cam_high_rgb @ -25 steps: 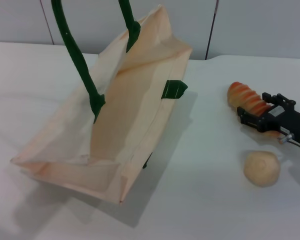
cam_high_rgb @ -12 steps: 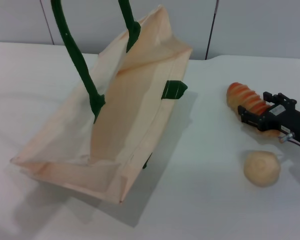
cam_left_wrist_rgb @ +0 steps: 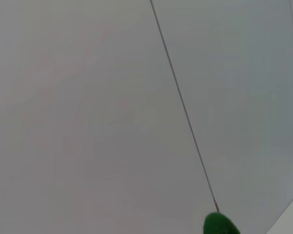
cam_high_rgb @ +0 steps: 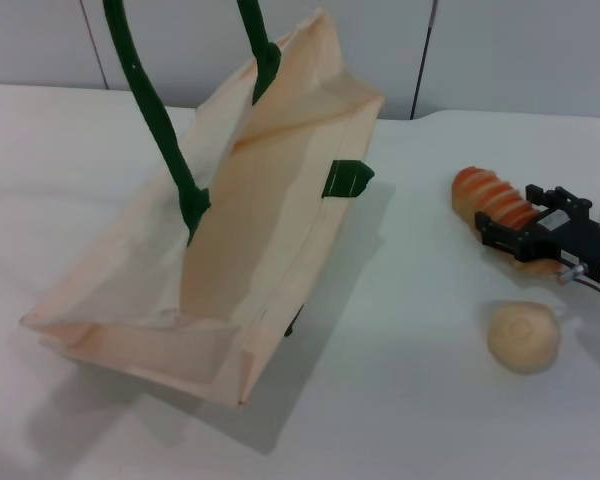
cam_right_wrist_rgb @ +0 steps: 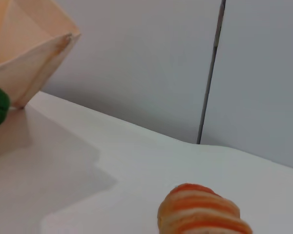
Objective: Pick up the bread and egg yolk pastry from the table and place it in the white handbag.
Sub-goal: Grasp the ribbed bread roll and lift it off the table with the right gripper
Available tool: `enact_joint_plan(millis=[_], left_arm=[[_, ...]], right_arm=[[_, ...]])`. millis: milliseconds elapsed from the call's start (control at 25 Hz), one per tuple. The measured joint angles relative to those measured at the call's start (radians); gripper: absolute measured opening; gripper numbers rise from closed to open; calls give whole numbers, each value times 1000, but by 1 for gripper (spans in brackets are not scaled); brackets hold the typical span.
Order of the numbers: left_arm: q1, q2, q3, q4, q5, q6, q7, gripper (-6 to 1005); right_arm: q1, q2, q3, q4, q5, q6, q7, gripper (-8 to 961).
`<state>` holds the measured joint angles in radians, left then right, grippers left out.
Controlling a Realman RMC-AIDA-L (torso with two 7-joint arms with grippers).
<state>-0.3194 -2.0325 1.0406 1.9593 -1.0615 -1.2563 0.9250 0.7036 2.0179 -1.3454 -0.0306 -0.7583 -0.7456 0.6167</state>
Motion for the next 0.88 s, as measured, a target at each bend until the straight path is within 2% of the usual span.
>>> enact_joint_plan(millis=[400,640,880], left_arm=[[1,0,1,-3,0,0,0,135],[4,0,-1,-4,0,0,0,135],[6,0,0,-4,0,0,0,136]], right_arm=[[22,4,-15,11,-4,28,0,845],[17,4,-16,10,-10,10,8,732],[12,1,-7,6,-12,4,21,697]])
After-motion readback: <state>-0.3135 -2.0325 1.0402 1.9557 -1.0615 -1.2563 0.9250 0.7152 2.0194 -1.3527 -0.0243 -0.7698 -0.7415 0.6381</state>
